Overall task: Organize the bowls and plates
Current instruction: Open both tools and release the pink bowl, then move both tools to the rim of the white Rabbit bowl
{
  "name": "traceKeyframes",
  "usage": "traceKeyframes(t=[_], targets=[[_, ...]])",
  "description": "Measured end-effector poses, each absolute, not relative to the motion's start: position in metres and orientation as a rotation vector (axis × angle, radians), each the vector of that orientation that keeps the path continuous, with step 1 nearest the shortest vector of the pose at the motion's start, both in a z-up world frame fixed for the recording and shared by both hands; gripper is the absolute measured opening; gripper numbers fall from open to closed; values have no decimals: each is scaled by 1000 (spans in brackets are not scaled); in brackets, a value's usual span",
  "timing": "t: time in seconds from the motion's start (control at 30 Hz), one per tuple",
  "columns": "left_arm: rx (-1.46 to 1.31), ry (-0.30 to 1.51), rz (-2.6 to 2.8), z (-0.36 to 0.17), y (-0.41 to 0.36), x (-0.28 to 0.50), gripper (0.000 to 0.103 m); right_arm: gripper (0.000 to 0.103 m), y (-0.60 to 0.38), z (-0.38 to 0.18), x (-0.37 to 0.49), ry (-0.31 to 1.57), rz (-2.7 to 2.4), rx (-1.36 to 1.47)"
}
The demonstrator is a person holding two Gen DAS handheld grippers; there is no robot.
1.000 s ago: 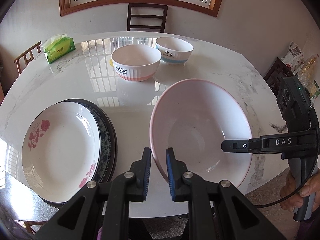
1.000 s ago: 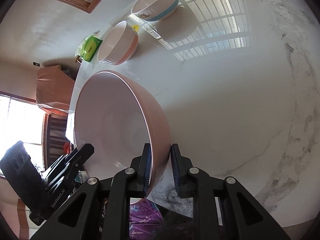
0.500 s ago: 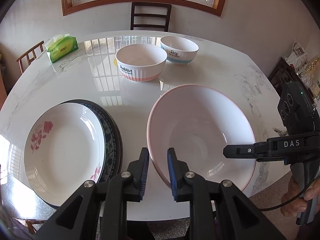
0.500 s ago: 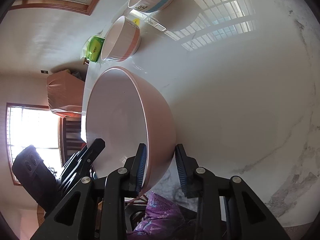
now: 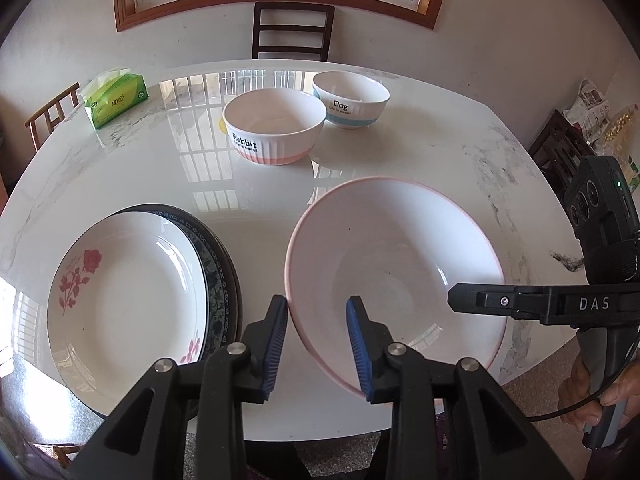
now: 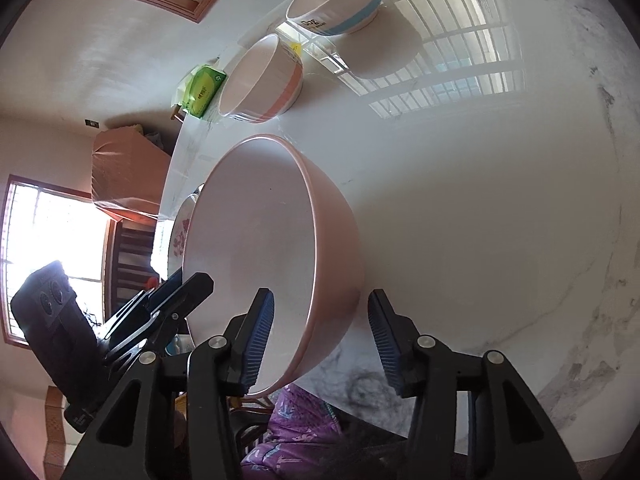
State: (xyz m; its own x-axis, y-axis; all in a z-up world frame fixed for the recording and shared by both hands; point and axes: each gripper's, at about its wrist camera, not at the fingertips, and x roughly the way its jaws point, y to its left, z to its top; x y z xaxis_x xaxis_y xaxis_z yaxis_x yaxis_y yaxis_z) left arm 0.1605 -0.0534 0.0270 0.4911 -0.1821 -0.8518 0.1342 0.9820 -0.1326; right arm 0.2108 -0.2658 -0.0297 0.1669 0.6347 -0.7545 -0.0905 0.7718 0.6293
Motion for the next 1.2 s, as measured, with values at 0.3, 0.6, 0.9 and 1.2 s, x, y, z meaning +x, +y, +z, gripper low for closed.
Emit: traceKeyframes(t=[0.3,0.6,0.9,1.2], targets=[[-127,959,-206,55,-29,156,31,59,-288,15,196,1098,474,364],[-223,940,-193,61,1,184,33,59,-303,39,201,934,460,234],[-289,995,-189,57,23,239,40,66,-302,44,257,975,571,299],[-301,1042,-197,51,30,291,42,68,-276,36,312,1106,608,336]])
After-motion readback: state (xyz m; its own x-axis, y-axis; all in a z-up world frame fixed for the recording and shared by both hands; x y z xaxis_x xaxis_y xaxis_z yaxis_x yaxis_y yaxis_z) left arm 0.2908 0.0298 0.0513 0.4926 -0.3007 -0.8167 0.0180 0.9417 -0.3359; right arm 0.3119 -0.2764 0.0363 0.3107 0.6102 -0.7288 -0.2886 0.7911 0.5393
